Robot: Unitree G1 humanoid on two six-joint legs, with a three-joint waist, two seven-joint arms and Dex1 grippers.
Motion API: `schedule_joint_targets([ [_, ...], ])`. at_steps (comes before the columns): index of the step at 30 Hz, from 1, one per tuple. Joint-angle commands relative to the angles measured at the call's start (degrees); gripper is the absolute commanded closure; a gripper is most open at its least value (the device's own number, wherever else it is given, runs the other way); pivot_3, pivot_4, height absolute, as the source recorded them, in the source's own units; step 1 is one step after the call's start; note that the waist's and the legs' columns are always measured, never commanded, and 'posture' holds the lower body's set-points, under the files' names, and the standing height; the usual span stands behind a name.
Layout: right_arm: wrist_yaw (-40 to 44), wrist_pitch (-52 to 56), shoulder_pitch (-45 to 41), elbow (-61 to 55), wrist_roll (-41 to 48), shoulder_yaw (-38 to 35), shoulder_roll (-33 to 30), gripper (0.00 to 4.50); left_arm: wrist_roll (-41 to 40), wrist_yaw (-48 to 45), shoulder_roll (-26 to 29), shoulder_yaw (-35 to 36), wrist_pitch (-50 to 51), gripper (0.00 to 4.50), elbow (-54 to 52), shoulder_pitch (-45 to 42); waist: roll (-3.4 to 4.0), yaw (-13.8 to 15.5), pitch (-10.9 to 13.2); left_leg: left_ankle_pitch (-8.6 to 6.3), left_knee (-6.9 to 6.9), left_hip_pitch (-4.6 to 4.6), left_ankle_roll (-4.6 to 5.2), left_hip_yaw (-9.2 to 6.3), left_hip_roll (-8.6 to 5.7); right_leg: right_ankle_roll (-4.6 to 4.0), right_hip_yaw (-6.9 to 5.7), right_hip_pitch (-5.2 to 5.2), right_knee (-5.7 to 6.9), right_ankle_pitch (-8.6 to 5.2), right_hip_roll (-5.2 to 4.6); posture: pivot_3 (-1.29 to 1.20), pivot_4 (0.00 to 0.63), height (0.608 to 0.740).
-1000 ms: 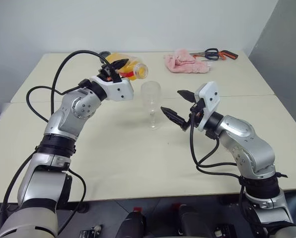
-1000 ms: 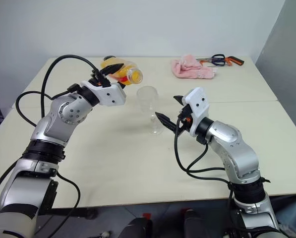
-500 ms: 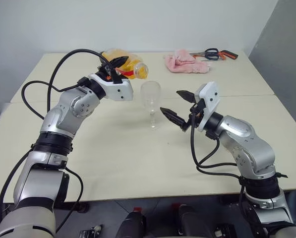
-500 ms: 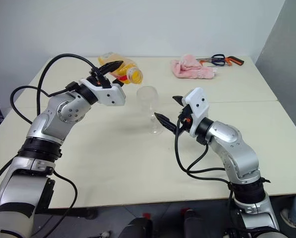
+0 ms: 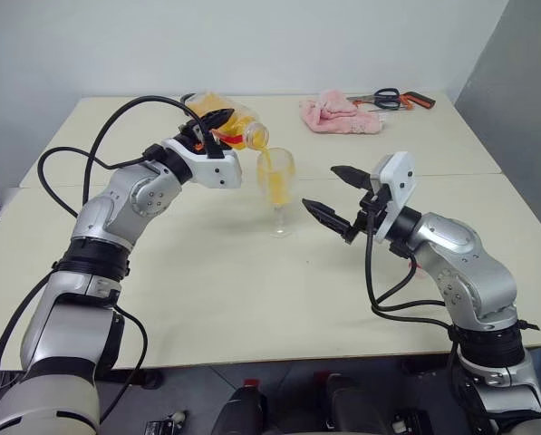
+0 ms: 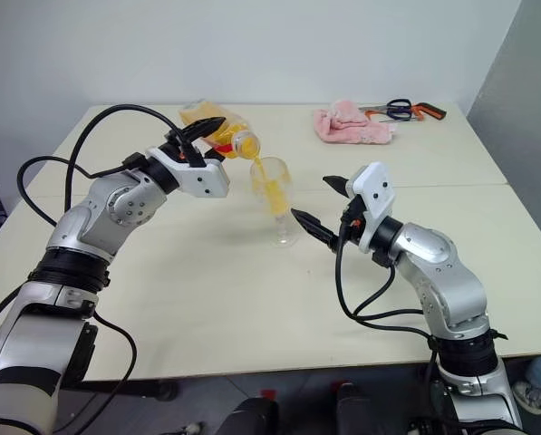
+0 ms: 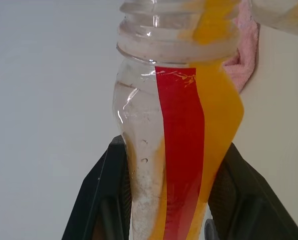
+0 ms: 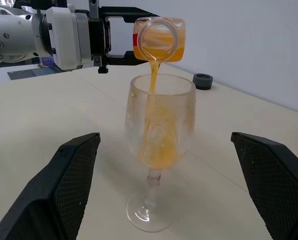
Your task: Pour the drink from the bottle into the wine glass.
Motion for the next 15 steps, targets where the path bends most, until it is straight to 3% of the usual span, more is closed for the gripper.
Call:
schedule_joint_targets([
  [1, 1.0, -1.1, 0.5, -2.1, 1.7, -2.2, -1.1, 0.0, -0.1, 2.1, 1.2, 0.5, -0.8, 2.86, -0.3, -2.4, 0.0, 0.0, 0.0, 0.0, 0.0, 0.0, 0.0, 0.01, 0.0, 0.0, 0.0, 0.0, 0.0, 0.0, 0.0, 0.0, 0.15, 0.74],
  [15, 1.8, -0.3, 2.2, -4.3, 4.3, -2.7, -2.9, 0.0, 1.1, 4.0, 1.5, -0.6, -2.0, 2.86, 1.6, -3.4, 0.0, 0.0, 0.0, 0.0, 0.02, 0.0, 0.0, 0.01, 0.0, 0.0, 0.0, 0.0, 0.02, 0.0, 0.0, 0.0, 0.15, 0.74],
])
